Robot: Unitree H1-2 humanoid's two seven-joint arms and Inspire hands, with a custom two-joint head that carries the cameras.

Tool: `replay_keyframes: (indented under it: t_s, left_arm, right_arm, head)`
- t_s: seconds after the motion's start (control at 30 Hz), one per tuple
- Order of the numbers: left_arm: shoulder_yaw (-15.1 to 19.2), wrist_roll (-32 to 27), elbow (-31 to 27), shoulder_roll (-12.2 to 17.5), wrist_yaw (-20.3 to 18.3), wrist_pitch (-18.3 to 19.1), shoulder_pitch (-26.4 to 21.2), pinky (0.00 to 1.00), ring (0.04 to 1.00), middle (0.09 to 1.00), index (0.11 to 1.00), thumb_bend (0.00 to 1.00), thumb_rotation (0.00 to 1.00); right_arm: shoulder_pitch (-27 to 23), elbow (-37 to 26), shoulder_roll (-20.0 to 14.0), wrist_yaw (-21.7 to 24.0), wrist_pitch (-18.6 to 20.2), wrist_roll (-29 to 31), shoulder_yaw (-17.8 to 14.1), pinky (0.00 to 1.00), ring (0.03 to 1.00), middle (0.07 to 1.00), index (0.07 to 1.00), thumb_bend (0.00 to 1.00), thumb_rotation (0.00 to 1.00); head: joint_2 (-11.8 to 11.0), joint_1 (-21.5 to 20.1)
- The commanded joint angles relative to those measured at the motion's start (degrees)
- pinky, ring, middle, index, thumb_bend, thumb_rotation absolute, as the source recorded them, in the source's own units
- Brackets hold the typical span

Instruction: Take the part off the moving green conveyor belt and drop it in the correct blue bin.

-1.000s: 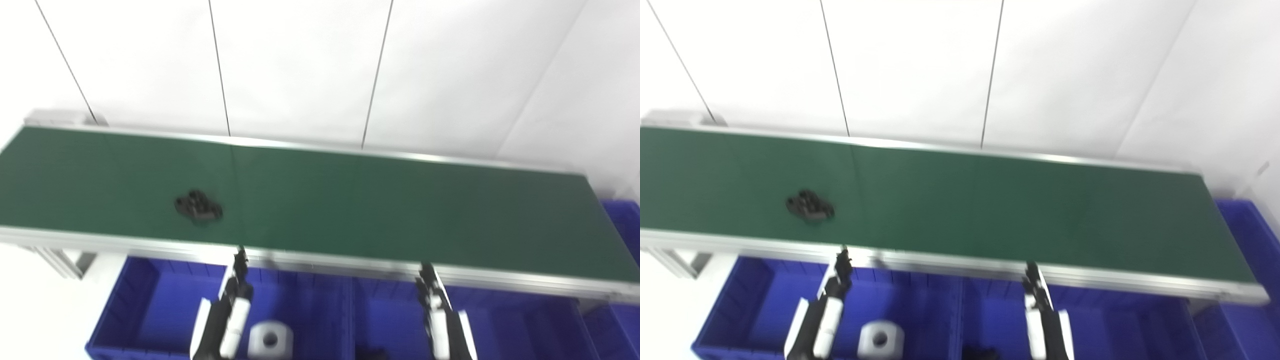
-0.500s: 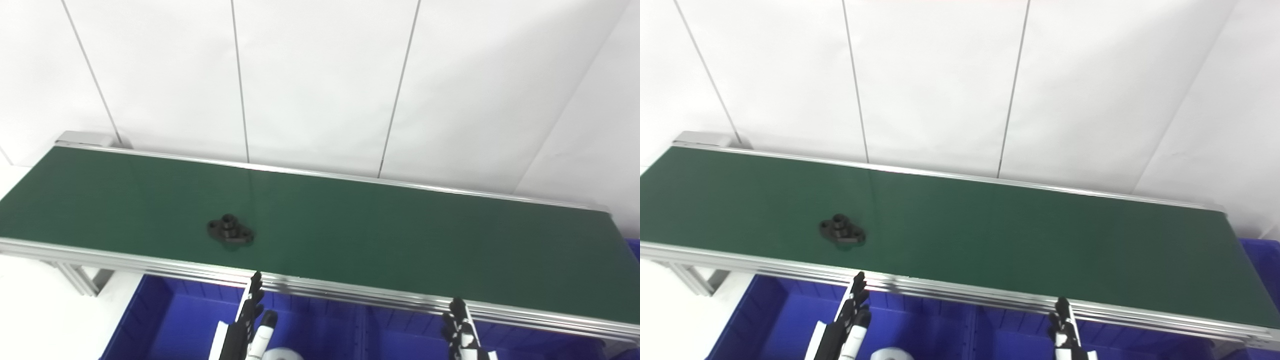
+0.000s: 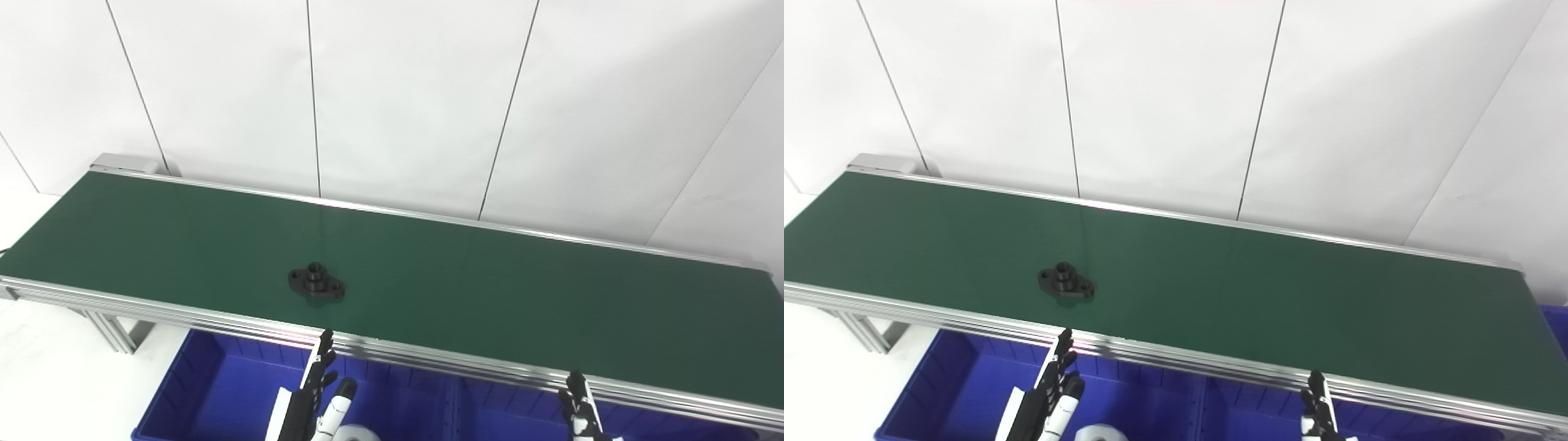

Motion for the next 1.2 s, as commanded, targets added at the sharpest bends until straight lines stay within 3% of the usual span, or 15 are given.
replay_keyframes:
  t_s: [0.0,0.23,0.33,0.4,0.57,0.6,0.77,0.9,1.17]
  left_arm:
    - [-2.25,0.07,0.36,-2.85,0.35,-2.84,-1.03,0.92,0.975,1.000,1.000,0.41,0.93]
    - [-2.03,0.00,1.00,-2.67,0.45,-3.12,-1.59,0.92,0.969,1.000,1.000,0.41,0.94]
    - [-1.67,-0.10,0.81,-2.46,0.34,-2.99,-1.91,0.92,0.968,1.000,1.000,0.40,0.94]
    - [-1.36,-0.51,0.49,-2.22,0.00,-2.39,-2.14,0.93,0.969,1.000,1.000,0.41,0.95]
    - [-0.75,-2.85,-0.43,-1.47,-1.21,-1.33,-2.25,0.98,0.990,1.000,1.000,0.45,0.95]
    - [-0.61,-2.95,-0.62,-1.40,-1.23,-1.28,-2.25,0.98,0.991,1.000,1.000,0.46,0.95]
    - [-0.42,-2.41,-1.75,-1.15,-1.16,-0.59,-1.97,0.97,0.985,1.000,1.000,0.47,0.98]
    - [-0.43,-2.70,-1.97,-0.96,-1.42,-0.36,-1.61,0.98,0.988,1.000,1.000,0.48,0.96]
    - [-0.72,-3.72,-3.15,-1.39,-2.11,0.82,-0.98,1.00,0.996,1.000,1.000,0.50,0.95]
  right_arm:
    - [-1.03,-0.40,-0.31,0.19,-4.58,-1.56,0.39,0.98,0.960,0.997,1.000,0.77,1.00]
    - [-1.36,-0.58,-0.40,-1.63,-4.75,-6.40,0.54,0.88,0.893,0.961,1.000,0.82,0.97]
    - [-1.93,-3.63,-1.80,-3.22,-5.57,-14.66,1.33,0.83,0.854,0.929,0.993,0.80,0.92]
    - [-2.77,-6.19,-2.58,-3.65,-5.33,-19.39,2.05,0.79,0.831,0.911,0.974,0.79,0.83]
    - [-7.45,-12.28,-3.82,-1.46,1.07,-31.08,4.60,0.73,0.800,0.889,0.938,0.85,0.73]
    - [-8.82,-13.09,-3.86,-0.67,2.68,-33.56,5.11,0.67,0.787,0.879,0.929,0.88,0.71]
    - [-15.86,-14.13,-2.27,2.56,9.89,-42.23,7.99,0.57,0.753,0.870,0.899,0.95,0.64]
    - [-23.01,-11.61,-1.55,4.07,13.74,-50.01,11.03,0.57,0.737,0.859,0.890,0.97,0.65]
    - [-33.79,-1.53,-1.83,5.34,18.16,-57.36,14.57,0.56,0.726,0.858,0.887,1.00,0.67]
  head:
    - [0.00,-0.37]
    - [0.27,-1.01]
    - [1.05,-2.31]
    - [1.34,-3.35]
    - [2.18,-5.63]
    - [2.18,-5.63]
    - [2.78,-6.26]
    - [3.11,-6.62]
    - [3.78,-6.28]
